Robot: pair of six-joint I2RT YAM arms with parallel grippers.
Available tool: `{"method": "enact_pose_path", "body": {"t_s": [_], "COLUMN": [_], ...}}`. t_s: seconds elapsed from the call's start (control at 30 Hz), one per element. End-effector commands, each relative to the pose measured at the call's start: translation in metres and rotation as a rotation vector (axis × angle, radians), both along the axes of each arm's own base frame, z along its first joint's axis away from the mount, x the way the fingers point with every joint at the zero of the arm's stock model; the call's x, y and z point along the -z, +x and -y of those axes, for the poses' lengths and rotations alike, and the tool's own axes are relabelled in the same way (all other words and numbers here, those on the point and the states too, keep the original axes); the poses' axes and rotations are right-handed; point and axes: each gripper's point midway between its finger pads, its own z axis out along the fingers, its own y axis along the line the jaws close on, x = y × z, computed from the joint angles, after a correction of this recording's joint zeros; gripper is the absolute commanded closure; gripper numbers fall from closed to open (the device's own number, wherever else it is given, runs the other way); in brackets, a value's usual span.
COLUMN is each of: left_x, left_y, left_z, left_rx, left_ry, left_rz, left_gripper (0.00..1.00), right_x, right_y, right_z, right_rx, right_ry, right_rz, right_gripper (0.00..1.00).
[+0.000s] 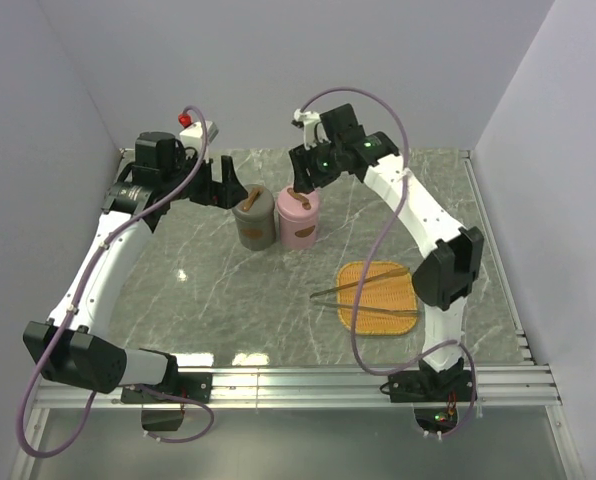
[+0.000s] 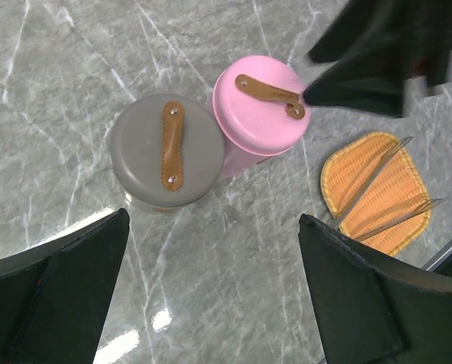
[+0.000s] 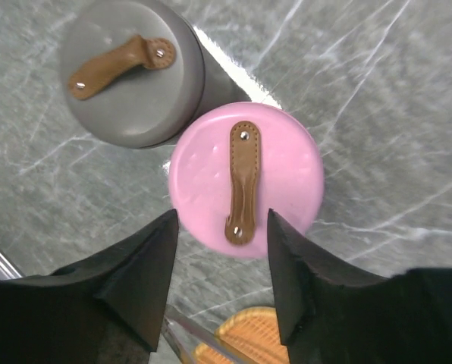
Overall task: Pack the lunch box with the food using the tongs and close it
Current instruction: Move the lunch box
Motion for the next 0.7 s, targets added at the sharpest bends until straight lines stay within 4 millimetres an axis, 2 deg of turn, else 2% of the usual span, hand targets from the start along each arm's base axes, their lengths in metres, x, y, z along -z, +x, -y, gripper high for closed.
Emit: {"method": "enact_pose_path", "body": {"t_s": [0.0,0.03,0.1,0.13,0.2,0.27,0.3,0.33,0.4,0.47,0.5,0.57,0.6,0.67], "left_x": [-0.017,-0.017,-0.021,-0.021,-0.015,-0.010,-0.003,0.001,0.010,0.013,0.014,0.013,0.017,0.021], "left_y": [-0.011,-0.012,-0.019,-0.021,-0.026,-0.027,-0.026,-0.026,-0.027,-0.028,-0.030,-0.033,-0.038,-0.039], "left_z": [-0.011,-0.013,-0.012,-0.012,-0.011,-0.011,-0.014,-0.016,-0.022,-0.027,-0.030,-0.033,-0.035,-0.041], "left_rx": [-0.009,-0.008,0.010,0.016,0.033,0.028,0.009,-0.008,-0.030,-0.045,-0.050,-0.059,-0.061,-0.081], "left_ry": [0.018,0.017,0.010,0.012,0.014,0.014,0.028,0.038,0.067,0.085,0.096,0.104,0.111,0.132], "left_rz": [0.063,0.068,0.068,0.066,0.027,-0.006,-0.033,-0.045,-0.065,-0.052,-0.027,0.001,0.008,0.022], "left_gripper": [0.01,0.00,0.01,0.01,0.01,0.01,0.01,0.01,0.01,0.01,0.01,0.01,0.01,0.01], "right_x": [-0.090,-0.101,-0.110,-0.117,-0.122,-0.125,-0.110,-0.122,-0.112,-0.104,-0.094,-0.082,-0.060,-0.052], "right_y": [-0.007,-0.014,-0.020,-0.031,-0.039,-0.060,-0.065,-0.078,-0.095,-0.108,-0.118,-0.130,-0.136,-0.147], "right_z": [0.017,0.024,0.037,0.046,0.061,0.078,0.089,0.099,0.120,0.129,0.141,0.149,0.153,0.163], "right_rx": [0.033,0.038,0.053,0.056,0.076,0.082,0.100,0.105,0.131,0.134,0.152,0.155,0.158,0.174], "right_ry": [0.066,0.070,0.075,0.081,0.084,0.093,0.077,0.099,0.096,0.113,0.117,0.122,0.110,0.114], "right_rz": [0.216,0.240,0.261,0.274,0.285,0.292,0.266,0.297,0.285,0.269,0.259,0.246,0.208,0.214], "right_gripper": [0.39,0.37,0.35,0.35,0.34,0.33,0.31,0.30,0.29,0.28,0.28,0.27,0.26,0.26]}}
